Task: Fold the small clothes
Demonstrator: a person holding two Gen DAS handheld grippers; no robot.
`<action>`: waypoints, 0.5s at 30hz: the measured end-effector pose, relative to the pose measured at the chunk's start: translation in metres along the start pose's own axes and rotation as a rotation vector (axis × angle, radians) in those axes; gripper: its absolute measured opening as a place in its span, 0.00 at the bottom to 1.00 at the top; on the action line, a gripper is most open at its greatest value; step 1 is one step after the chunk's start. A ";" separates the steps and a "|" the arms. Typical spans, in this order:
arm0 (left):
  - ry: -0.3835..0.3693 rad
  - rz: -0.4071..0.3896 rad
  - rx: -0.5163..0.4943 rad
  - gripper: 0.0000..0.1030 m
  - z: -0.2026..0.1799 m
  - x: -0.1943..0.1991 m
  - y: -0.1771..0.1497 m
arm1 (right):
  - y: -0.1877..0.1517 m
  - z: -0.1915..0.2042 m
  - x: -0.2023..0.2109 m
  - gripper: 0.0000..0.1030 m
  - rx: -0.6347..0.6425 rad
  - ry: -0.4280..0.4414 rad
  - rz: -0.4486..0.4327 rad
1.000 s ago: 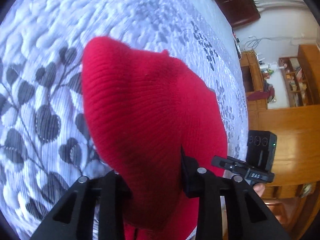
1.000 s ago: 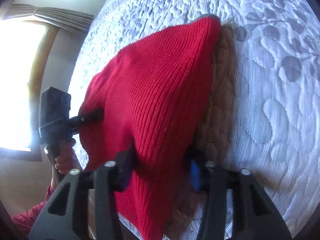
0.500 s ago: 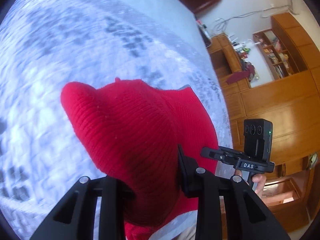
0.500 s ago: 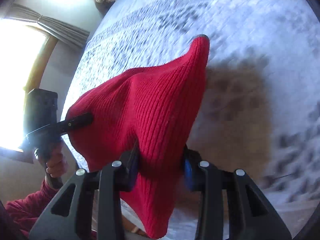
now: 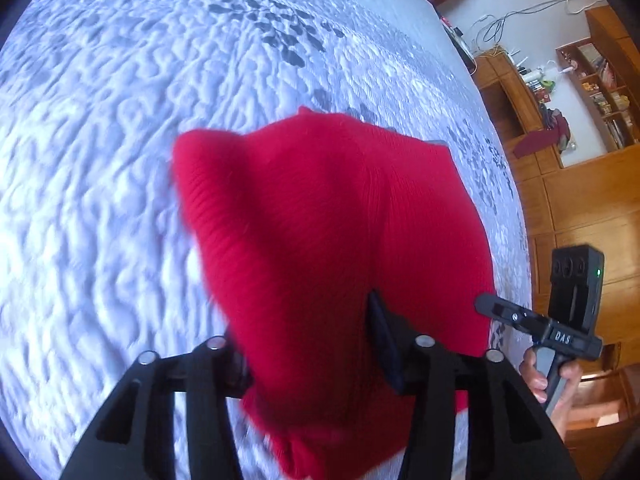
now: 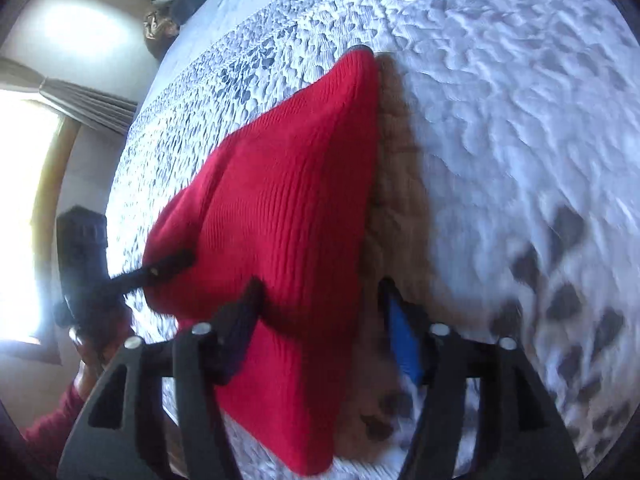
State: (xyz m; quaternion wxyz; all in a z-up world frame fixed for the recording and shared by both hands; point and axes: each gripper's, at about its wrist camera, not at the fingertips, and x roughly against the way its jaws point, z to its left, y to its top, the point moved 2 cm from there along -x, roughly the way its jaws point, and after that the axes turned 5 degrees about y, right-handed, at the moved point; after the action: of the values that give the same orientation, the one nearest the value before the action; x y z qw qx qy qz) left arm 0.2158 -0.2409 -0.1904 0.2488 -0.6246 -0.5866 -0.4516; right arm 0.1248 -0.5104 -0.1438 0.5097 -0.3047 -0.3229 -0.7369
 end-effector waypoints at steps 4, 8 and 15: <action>-0.050 0.012 -0.002 0.62 0.000 0.019 -0.024 | -0.046 -0.002 0.012 0.62 -0.026 0.067 0.008; -0.059 0.046 -0.029 0.62 -0.008 0.013 -0.053 | -0.084 -0.006 0.009 0.62 -0.050 0.117 0.038; 0.046 0.097 -0.017 0.35 -0.018 -0.008 -0.065 | -0.085 -0.005 -0.003 0.20 -0.111 0.158 0.045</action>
State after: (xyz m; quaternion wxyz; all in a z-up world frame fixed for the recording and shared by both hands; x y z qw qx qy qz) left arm 0.1490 -0.2478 -0.2030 0.2788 -0.6438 -0.5457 -0.4582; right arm 0.0450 -0.4897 -0.1636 0.5322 -0.2804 -0.2334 -0.7640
